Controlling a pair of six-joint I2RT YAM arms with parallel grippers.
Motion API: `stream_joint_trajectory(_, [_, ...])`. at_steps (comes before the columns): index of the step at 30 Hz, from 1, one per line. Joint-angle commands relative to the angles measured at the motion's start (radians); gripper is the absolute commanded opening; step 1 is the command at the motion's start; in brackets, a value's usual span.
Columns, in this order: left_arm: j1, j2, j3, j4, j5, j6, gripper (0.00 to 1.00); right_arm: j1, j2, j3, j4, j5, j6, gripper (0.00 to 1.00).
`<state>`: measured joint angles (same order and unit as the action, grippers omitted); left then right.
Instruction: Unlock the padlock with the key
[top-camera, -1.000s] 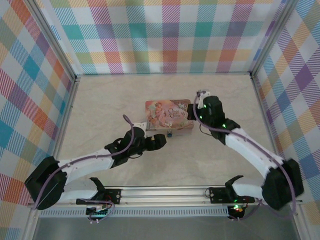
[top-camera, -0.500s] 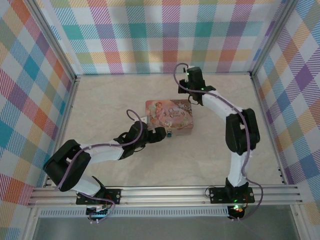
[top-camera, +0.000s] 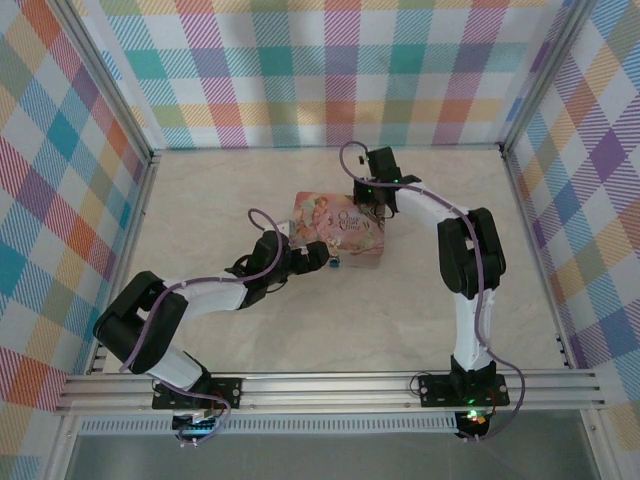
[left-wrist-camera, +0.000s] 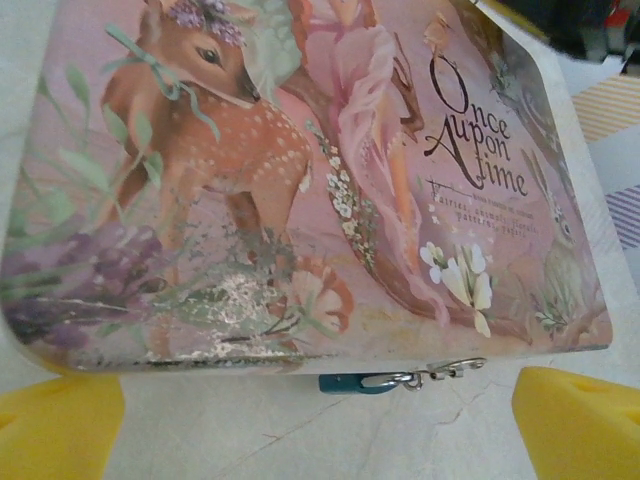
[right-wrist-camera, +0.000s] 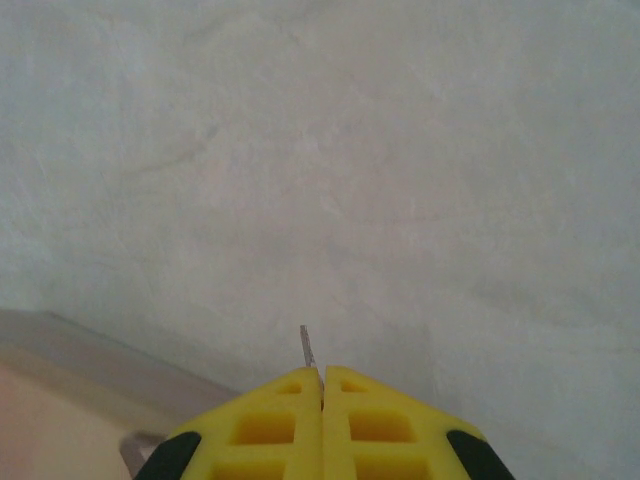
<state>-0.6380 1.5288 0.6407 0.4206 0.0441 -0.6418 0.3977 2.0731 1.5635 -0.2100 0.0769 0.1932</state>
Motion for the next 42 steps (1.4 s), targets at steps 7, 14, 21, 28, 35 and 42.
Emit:
stream_joint_trajectory(7, [-0.104,-0.075,-0.086,0.040,-0.092,0.074,1.00,0.006,-0.040,-0.041,-0.026,-0.041,-0.023,0.00])
stream_joint_trajectory(14, [-0.148,-0.009,-0.164,0.234,-0.164,0.145,1.00,0.025,-0.035,-0.048,-0.026,-0.045,-0.023,0.00])
stream_joint_trajectory(21, [-0.220,0.143,-0.148,0.438,-0.223,0.249,1.00,0.036,-0.025,-0.049,-0.027,-0.045,-0.034,0.00])
stream_joint_trajectory(28, [-0.240,0.268,-0.064,0.487,-0.165,0.268,0.99,0.043,-0.016,-0.059,-0.023,-0.054,-0.038,0.00])
stream_joint_trajectory(35, [-0.243,0.323,0.003,0.527,-0.031,0.280,0.96,0.054,-0.011,-0.089,-0.002,-0.057,-0.035,0.00])
stream_joint_trajectory(42, [-0.203,0.367,0.026,0.621,0.124,0.215,0.87,0.056,-0.033,-0.133,0.020,-0.052,-0.034,0.00])
